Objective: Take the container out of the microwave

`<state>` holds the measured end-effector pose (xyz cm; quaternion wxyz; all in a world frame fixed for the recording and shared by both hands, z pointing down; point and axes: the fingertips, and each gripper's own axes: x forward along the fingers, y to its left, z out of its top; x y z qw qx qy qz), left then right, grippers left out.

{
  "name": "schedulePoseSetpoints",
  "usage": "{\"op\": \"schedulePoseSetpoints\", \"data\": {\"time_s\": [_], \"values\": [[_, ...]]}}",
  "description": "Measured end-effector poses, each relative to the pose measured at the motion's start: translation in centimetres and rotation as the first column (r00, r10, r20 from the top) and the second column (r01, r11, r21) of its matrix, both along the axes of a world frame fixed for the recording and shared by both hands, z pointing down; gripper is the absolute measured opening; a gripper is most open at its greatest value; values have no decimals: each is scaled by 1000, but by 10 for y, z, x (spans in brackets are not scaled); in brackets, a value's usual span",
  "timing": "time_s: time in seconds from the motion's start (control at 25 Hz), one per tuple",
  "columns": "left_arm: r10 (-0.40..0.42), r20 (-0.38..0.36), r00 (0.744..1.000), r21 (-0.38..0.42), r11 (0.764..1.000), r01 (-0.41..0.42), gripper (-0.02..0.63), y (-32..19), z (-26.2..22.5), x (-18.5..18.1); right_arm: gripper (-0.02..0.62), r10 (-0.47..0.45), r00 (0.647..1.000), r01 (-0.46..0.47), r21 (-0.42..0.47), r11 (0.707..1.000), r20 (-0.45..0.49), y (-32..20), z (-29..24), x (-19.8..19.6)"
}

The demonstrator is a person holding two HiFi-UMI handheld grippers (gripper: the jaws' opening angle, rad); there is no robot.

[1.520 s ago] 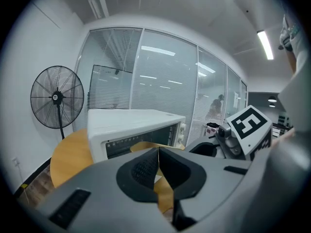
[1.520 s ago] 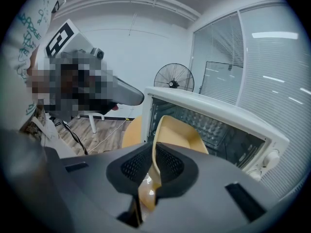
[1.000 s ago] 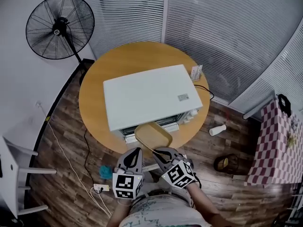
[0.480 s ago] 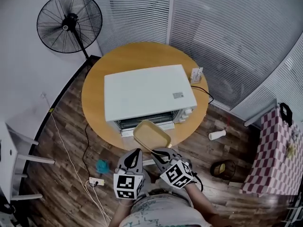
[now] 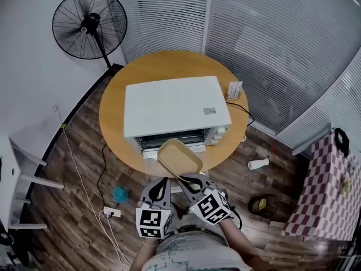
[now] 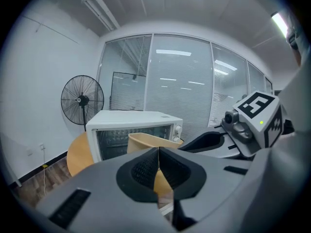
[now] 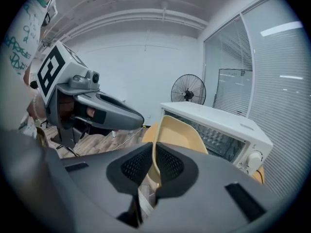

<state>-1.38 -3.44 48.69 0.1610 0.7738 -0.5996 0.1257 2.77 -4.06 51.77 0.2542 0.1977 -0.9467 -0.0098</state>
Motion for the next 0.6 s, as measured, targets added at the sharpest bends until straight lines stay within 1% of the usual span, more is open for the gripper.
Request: {"op": "schedulePoseSetpoints", "data": {"time_s": [0.36, 0.6], "values": [[-19, -2, 1000, 20, 1000, 19, 14, 14, -5, 19, 15, -9, 999, 8, 21, 1000, 45, 7, -20, 11], [-12, -3, 1000, 25, 1000, 12, 14, 20, -7, 28, 15, -6, 998, 5, 27, 1000, 58, 12, -25, 17]]}}
